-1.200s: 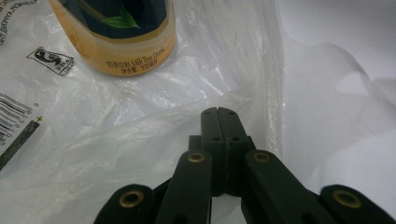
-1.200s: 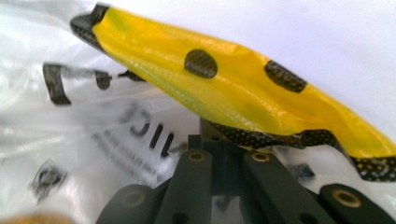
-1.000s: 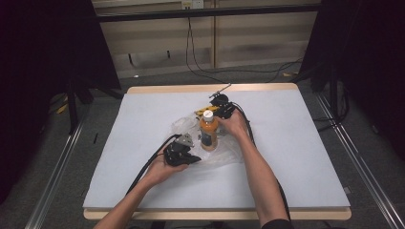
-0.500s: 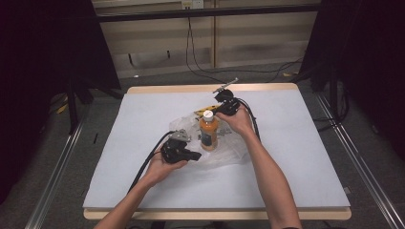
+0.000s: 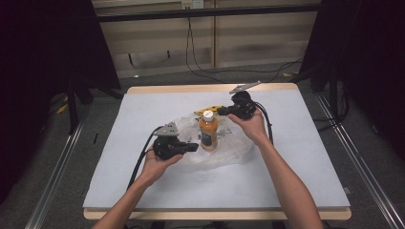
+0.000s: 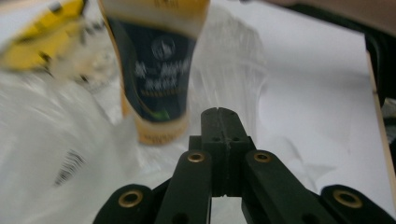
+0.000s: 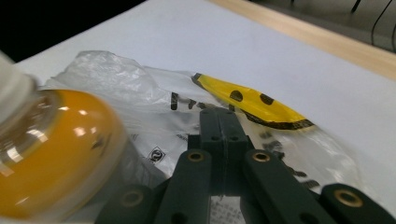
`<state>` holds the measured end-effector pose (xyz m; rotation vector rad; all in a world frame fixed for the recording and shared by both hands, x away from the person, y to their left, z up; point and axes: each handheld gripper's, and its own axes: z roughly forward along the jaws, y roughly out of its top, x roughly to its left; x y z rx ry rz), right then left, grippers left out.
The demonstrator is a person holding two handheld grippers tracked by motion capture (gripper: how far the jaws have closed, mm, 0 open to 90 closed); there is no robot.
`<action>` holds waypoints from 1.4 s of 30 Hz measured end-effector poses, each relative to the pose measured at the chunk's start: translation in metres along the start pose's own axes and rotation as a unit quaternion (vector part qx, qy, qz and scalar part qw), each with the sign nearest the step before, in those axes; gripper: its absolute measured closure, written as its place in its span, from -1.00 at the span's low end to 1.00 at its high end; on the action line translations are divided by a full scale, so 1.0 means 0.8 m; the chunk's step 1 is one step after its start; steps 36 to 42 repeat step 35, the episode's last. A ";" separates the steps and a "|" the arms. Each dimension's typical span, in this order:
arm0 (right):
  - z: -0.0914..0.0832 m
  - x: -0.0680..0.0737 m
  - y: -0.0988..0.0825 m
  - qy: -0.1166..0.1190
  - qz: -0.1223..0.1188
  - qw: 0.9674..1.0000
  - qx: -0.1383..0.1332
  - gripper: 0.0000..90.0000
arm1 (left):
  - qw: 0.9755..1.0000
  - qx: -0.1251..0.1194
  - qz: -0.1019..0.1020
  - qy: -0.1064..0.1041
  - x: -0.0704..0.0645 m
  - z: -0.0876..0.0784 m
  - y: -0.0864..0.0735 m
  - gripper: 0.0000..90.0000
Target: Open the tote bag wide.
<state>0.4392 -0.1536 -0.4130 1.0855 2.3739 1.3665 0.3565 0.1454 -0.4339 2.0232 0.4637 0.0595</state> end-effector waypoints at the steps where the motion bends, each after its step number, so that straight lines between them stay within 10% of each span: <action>1: -0.006 0.001 -0.002 0.000 0.000 1.000 -0.010 0.72 | 1.000 -0.015 0.001 0.009 0.000 -0.006 0.002 0.94; 12: -0.087 0.011 -0.049 -0.049 0.018 0.992 -0.118 -0.65 | 0.992 -0.073 0.007 0.100 -0.004 -0.053 -0.005 -0.32; 16: -0.107 0.013 -0.071 -0.073 0.019 0.990 -0.122 -0.85 | 0.990 -0.073 0.003 0.122 -0.005 -0.069 -0.014 -0.60; 34: -0.203 0.049 -0.170 -0.127 0.040 0.975 -0.177 -0.87 | 0.976 -0.093 -0.023 0.195 -0.021 -0.125 -0.066 -0.97; 42: -0.205 0.049 -0.173 -0.135 0.039 0.975 -0.172 -0.87 | 0.976 -0.100 -0.030 0.190 -0.020 -0.126 -0.067 -0.96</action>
